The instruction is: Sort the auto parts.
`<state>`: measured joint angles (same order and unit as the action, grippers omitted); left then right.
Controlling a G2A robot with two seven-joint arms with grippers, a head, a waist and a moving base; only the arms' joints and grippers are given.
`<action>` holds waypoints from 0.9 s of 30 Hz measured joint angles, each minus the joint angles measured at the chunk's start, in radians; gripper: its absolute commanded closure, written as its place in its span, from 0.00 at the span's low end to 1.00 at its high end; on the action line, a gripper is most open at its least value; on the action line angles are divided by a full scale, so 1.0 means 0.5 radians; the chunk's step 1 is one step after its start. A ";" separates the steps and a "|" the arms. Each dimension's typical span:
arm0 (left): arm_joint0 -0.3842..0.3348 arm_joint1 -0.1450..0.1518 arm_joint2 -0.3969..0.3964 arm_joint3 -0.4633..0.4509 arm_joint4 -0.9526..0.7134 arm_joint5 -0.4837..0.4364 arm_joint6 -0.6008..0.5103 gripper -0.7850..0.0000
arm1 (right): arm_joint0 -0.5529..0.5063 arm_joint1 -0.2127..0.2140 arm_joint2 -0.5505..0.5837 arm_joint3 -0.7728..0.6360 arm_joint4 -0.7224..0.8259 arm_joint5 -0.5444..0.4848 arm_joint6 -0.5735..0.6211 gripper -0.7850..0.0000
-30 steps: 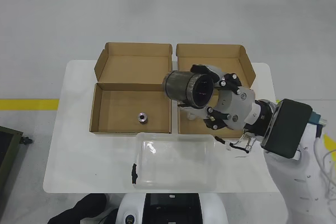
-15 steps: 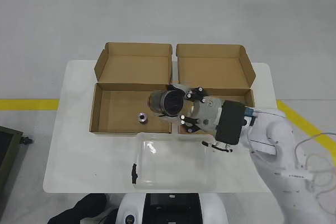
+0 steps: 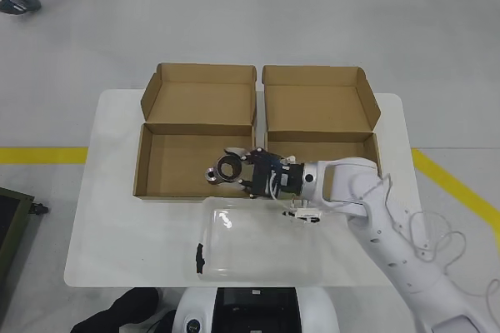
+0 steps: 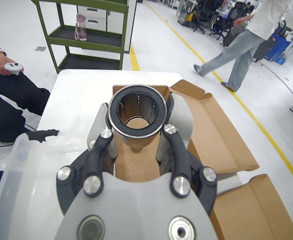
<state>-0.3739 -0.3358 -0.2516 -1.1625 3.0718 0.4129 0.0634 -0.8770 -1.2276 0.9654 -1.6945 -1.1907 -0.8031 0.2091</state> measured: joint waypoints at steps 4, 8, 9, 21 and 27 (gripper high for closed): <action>0.000 0.000 0.000 0.000 0.000 0.000 0.000 0.00 | 0.073 -0.020 -0.073 0.109 -0.013 0.044 0.094 1.00; 0.000 0.000 0.000 0.000 0.000 0.000 0.000 0.00 | 0.147 -0.044 -0.152 0.205 -0.017 0.092 0.181 1.00; 0.000 0.000 0.000 0.000 0.000 0.000 0.000 0.00 | 0.170 -0.052 -0.177 0.234 -0.021 0.105 0.210 1.00; 0.000 0.000 0.000 0.000 0.000 0.000 0.000 0.00 | 0.351 -0.135 -0.389 0.504 -0.044 0.223 0.406 1.00; 0.000 0.000 0.000 0.000 0.000 0.000 0.000 0.00 | 0.403 -0.172 -0.468 0.604 -0.048 0.259 0.486 1.00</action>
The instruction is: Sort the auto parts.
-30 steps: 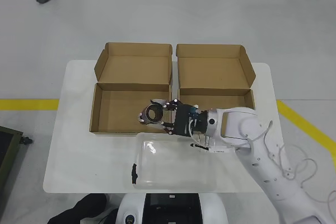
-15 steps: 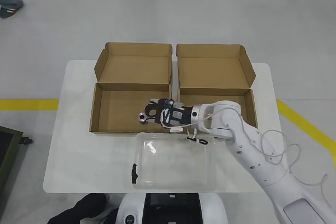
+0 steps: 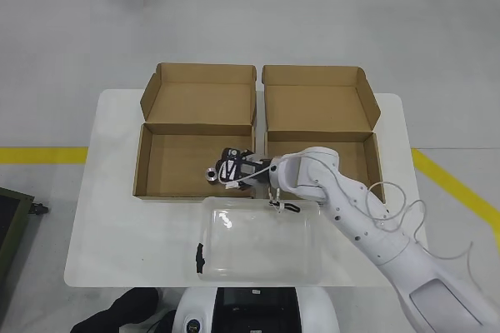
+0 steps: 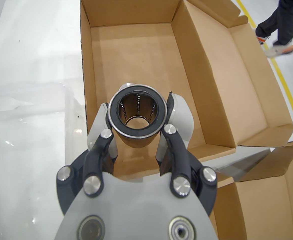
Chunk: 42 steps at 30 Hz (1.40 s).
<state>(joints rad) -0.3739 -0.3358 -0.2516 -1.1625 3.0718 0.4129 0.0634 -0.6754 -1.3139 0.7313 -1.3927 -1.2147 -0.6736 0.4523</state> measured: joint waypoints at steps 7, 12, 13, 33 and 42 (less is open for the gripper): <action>0.000 0.000 0.000 0.000 0.000 0.000 0.000 0.00 | 0.057 -0.038 -0.055 0.113 0.006 0.017 0.025 0.89; 0.000 0.000 0.000 0.000 0.000 0.000 0.000 0.00 | 0.103 -0.069 -0.097 0.191 -0.003 0.039 0.059 0.84; 0.000 0.000 0.000 0.000 0.000 0.000 0.000 0.00 | 0.110 -0.074 -0.103 0.204 -0.002 0.044 0.062 0.84; 0.000 0.000 0.000 0.000 0.000 0.000 0.000 0.00 | 0.163 -0.152 -0.173 0.384 -0.001 0.039 0.125 0.55; 0.000 0.000 0.000 0.000 0.000 0.000 0.000 0.00 | 0.154 -0.152 -0.128 0.327 -0.005 0.037 0.162 0.15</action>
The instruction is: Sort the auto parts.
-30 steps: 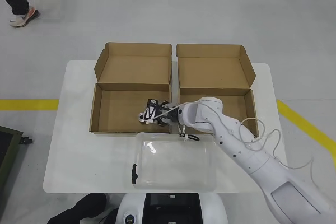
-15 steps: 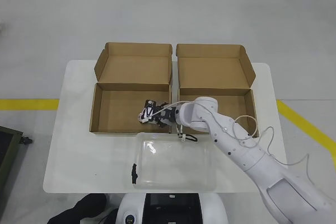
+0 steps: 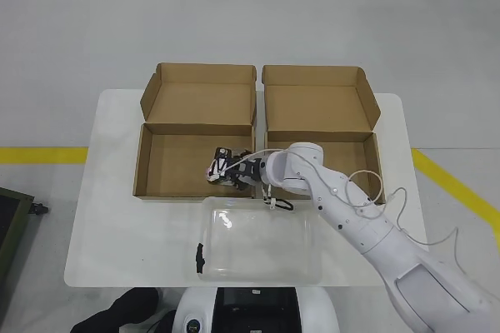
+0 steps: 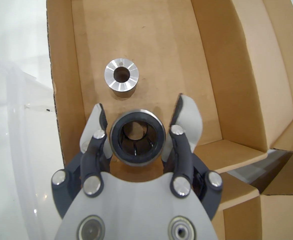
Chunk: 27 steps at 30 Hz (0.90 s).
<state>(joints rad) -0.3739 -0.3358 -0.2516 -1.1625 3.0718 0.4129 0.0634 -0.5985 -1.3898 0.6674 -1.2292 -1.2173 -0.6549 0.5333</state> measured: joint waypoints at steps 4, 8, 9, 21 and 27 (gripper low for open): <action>0.000 0.000 0.000 0.000 0.000 0.000 0.000 0.00 | -0.028 0.013 0.051 -0.090 0.006 0.009 -0.009 0.10; 0.000 0.000 0.000 0.000 0.000 0.000 0.000 0.00 | -0.076 0.036 0.128 -0.252 0.009 0.016 -0.018 0.07; 0.000 0.000 0.000 0.000 0.000 0.000 0.000 0.00 | -0.095 0.045 0.158 -0.314 0.007 0.019 -0.015 0.06; 0.000 0.000 0.000 0.000 0.000 0.000 0.000 0.00 | -0.437 0.164 0.569 -0.847 0.096 -0.003 -0.066 0.00; 0.000 0.000 0.000 0.000 0.000 0.000 0.000 0.00 | -0.719 0.240 0.864 -1.081 0.030 -0.014 -0.166 0.00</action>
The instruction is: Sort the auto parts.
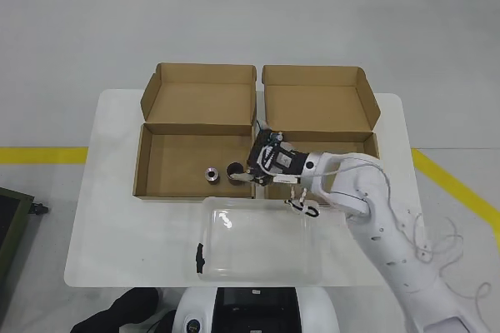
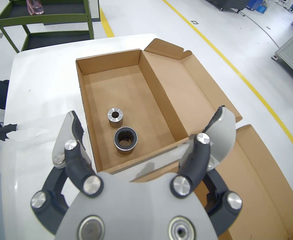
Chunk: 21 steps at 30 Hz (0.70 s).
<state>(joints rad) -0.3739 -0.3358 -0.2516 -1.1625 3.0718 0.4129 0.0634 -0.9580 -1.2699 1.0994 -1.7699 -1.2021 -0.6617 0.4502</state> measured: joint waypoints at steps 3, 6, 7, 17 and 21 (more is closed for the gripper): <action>0.000 0.000 0.000 0.000 0.000 0.000 0.000 0.00 | -0.157 0.034 0.145 -0.130 -0.065 0.002 -0.077 0.00; 0.000 0.000 0.000 0.000 0.000 0.000 0.000 0.00 | -0.314 0.064 0.299 -0.217 -0.139 0.027 -0.147 0.00; 0.000 0.000 0.000 0.000 0.000 0.000 0.000 0.00 | -0.359 0.072 0.347 -0.242 -0.160 0.039 -0.174 0.00; 0.000 0.000 0.000 0.000 0.000 0.000 0.000 0.00 | -0.880 0.130 0.755 -0.448 -0.360 0.206 -0.595 0.00; 0.000 0.000 0.000 0.000 0.000 0.000 0.000 0.00 | -1.087 0.142 0.870 -0.483 -0.393 0.263 -0.749 0.00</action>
<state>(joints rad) -0.3739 -0.3358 -0.2516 -1.1625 3.0718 0.4129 0.0634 -1.5013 -1.1987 1.5343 -2.0115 -1.3986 -0.5304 0.0758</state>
